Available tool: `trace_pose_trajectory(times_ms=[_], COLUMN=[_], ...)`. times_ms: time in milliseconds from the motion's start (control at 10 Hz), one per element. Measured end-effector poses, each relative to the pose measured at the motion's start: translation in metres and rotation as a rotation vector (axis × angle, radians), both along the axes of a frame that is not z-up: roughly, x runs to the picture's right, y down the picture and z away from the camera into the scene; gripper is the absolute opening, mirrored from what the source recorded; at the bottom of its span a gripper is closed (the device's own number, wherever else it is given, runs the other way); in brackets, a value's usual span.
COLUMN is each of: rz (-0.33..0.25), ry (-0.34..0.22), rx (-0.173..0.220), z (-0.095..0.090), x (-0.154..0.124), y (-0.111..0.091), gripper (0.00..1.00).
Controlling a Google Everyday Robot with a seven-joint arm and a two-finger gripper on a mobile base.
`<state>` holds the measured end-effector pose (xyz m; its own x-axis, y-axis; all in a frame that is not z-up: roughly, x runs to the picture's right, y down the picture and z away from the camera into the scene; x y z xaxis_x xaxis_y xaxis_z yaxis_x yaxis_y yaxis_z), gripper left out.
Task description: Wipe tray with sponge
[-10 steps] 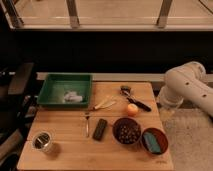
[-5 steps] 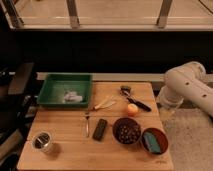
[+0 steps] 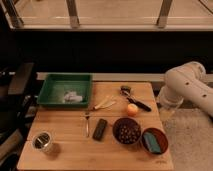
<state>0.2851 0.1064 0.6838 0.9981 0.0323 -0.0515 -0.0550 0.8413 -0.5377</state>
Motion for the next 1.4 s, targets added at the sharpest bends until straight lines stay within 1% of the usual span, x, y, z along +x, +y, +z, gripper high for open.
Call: trace_pose_trajectory(times_ms=[1200,1300,1400], rz=[0.000,0.006,0.061], ry=[0.000,0.012,0.026], rx=[0.001,-0.012,-0.054], z=[-0.001,-0.001,-0.003], x=[0.001,0.004,0.007], y=[0.000,0.003,0.011], gripper=[0.65,0.65,0.65])
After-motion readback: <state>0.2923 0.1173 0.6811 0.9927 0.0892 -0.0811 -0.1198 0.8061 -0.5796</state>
